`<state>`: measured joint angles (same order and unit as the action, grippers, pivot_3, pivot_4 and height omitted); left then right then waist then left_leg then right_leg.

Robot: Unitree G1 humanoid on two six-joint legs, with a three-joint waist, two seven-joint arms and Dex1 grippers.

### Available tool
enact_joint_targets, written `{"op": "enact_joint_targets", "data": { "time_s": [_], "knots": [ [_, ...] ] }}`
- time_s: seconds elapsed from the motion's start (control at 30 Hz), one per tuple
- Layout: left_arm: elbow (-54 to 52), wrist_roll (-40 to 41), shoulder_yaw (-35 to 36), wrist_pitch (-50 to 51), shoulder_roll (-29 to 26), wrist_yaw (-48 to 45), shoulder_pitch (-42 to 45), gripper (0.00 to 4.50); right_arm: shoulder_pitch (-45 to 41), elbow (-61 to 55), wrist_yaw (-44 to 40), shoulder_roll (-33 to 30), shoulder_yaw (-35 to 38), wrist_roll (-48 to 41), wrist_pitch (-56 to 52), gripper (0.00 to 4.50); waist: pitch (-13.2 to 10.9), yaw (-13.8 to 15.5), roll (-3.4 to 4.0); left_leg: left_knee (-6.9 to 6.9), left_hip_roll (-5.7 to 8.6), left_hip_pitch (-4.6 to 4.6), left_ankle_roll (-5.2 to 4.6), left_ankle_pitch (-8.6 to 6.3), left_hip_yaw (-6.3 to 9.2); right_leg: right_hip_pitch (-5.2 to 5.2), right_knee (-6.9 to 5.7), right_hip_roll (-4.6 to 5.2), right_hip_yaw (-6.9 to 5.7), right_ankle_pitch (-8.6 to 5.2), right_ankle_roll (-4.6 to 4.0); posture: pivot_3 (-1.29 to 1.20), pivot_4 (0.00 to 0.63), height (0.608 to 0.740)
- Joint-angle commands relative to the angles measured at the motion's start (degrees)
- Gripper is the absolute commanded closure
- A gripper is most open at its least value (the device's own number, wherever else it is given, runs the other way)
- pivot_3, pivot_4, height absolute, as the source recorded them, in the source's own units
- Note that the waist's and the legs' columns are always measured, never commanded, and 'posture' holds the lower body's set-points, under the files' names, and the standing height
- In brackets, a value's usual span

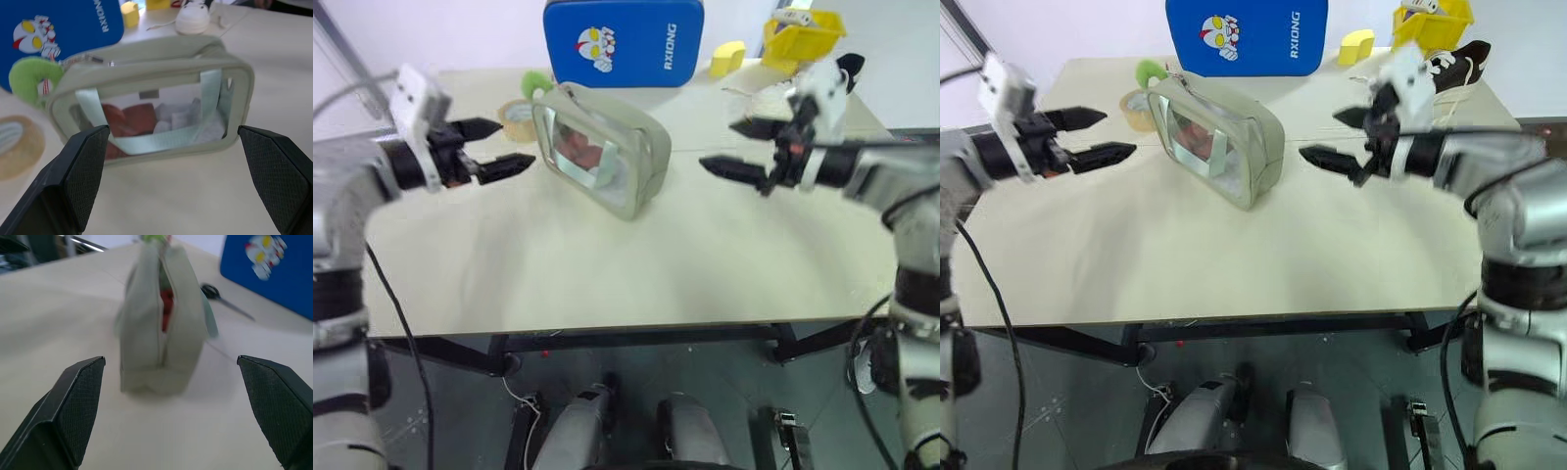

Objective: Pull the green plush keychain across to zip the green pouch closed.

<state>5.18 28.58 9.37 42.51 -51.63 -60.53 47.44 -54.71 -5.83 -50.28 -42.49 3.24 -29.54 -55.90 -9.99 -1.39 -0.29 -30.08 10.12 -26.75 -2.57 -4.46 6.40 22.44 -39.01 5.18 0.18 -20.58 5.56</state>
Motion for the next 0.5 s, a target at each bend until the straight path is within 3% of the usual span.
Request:
{"op": "enact_joint_targets", "data": {
  "time_s": [0.03,0.2,0.5],
  "knots": [
    [2.0,-1.1,-1.6,-3.8,-1.1,-3.3,1.6,0.06,-4.7,5.7,0.2,3.5,-4.0,2.4,3.6,0.00,0.0,0.0,-0.02,-0.09,0.00,0.00,0.23,0.15,-0.01,0.00,-0.01,0.02,0.00,0.01,0.01,0.00,0.150,0.740],
    [1.6,-1.0,-0.9,-4.9,-1.1,-3.3,0.4,0.06,-9.3,10.6,0.6,7.8,-8.0,5.6,7.7,0.00,0.0,-0.4,-0.05,-0.23,0.00,-0.56,0.26,0.35,0.13,0.26,-0.35,-0.08,-0.08,0.09,0.16,0.00,0.150,0.740],
    [-5.0,0.8,1.4,-3.9,-0.1,-0.1,-5.5,0.06,-13.3,22.6,-0.2,17.9,-16.8,15.3,21.2,0.00,0.0,-1.2,-0.03,-1.00,-0.01,-0.41,0.15,0.15,0.20,0.23,-1.04,-0.22,-0.14,0.32,0.42,0.00,0.150,0.740]
  ]
}}
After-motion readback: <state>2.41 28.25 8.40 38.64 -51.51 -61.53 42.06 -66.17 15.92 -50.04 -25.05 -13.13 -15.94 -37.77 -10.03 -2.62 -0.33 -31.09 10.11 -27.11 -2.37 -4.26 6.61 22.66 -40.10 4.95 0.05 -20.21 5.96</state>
